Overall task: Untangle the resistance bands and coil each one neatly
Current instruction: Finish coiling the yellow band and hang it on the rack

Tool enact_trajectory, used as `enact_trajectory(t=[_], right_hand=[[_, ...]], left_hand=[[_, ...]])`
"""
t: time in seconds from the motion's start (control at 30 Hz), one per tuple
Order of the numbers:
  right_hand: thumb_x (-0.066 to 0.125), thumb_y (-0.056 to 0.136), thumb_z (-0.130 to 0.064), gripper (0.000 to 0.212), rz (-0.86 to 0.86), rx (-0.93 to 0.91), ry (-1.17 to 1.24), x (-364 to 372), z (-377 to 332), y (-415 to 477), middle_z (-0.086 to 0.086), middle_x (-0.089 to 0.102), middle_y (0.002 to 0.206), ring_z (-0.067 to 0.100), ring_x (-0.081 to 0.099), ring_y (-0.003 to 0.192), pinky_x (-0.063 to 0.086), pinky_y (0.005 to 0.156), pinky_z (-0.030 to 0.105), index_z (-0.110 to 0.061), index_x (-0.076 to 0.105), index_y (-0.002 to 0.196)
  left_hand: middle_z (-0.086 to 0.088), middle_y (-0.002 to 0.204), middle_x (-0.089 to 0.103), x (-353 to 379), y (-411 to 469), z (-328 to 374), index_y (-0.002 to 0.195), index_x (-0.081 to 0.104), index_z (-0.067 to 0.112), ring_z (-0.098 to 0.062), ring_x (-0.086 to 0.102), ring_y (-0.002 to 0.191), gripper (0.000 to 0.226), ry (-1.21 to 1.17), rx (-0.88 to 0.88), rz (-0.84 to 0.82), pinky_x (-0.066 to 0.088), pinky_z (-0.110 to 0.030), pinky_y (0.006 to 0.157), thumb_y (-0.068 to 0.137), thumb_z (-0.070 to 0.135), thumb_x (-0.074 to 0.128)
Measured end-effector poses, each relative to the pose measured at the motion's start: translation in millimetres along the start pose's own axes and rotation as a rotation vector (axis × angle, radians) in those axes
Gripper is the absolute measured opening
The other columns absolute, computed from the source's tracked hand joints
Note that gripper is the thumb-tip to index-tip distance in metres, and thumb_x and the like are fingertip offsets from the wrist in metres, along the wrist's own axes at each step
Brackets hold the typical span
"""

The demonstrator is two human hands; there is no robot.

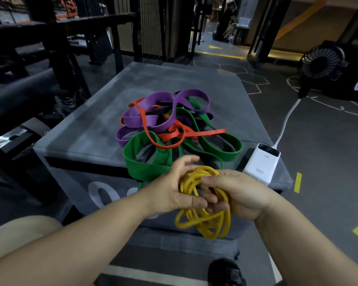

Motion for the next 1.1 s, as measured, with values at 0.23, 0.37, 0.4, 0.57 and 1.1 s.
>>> enact_trajectory(t=[0.23,0.37,0.4,0.57,1.1], right_hand=[[0.077,0.079,-0.023,0.026,-0.119,0.038,-0.020,0.4,-1.5,-5.9,-0.004,0.046,0.055,0.005,0.040,0.044,0.044,0.048,0.022,-0.013,0.056,0.068],[0.070,0.073,-0.023,0.020,0.229,0.034,-0.187,-36.0,-4.5,-5.2,0.000,0.044,0.051,0.012,0.046,0.045,0.047,0.053,0.027,-0.015,0.057,0.061],[0.072,0.070,-0.024,0.020,0.285,0.009,-0.194,-42.3,-7.2,-5.8,0.001,0.043,0.051,0.014,0.049,0.047,0.047,0.054,0.027,-0.012,0.057,0.064],[0.075,0.074,-0.024,0.017,0.361,-0.098,0.035,-47.1,-16.6,-7.9,-0.001,0.045,0.047,0.011,0.045,0.042,0.050,0.055,0.027,-0.015,0.068,0.061],[0.059,0.075,-0.036,0.025,0.535,-0.179,0.331,-60.0,-19.8,-11.9,-0.007,0.029,0.044,0.005,0.025,0.032,0.034,0.046,0.021,-0.015,0.046,0.070]], left_hand=[[0.001,0.071,0.063,-15.9,4.1,3.8,0.082,0.064,0.022,-0.013,0.061,0.068,0.026,-0.008,-0.010,0.148,0.052,-0.035,0.067,0.063,0.022,0.081],[0.001,0.054,0.055,-25.1,2.8,5.6,0.073,0.059,0.012,-0.009,0.050,0.049,0.017,-0.171,-0.017,0.192,0.041,-0.020,0.049,0.064,0.016,0.073],[0.001,0.053,0.056,-20.9,2.7,4.6,0.076,0.056,0.010,-0.009,0.052,0.048,0.017,-0.254,-0.033,0.166,0.043,-0.019,0.049,0.066,0.012,0.070],[-0.001,0.060,0.060,3.9,-1.6,-7.2,0.098,0.051,0.012,-0.015,0.063,0.060,0.033,-0.373,-0.121,0.002,0.051,-0.030,0.064,0.070,0.007,0.066],[-0.001,0.059,0.055,-20.9,0.7,-25.2,0.087,0.059,0.008,-0.016,0.062,0.062,0.016,-0.628,-0.199,0.441,0.049,-0.027,0.060,0.092,-0.002,0.048]])
Point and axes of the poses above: each hand's wrist, its own y-axis towards the middle knuckle, its own x-axis out of the palm, z = x × y, the point moved 9 cm from there along y, towards the middle knuckle
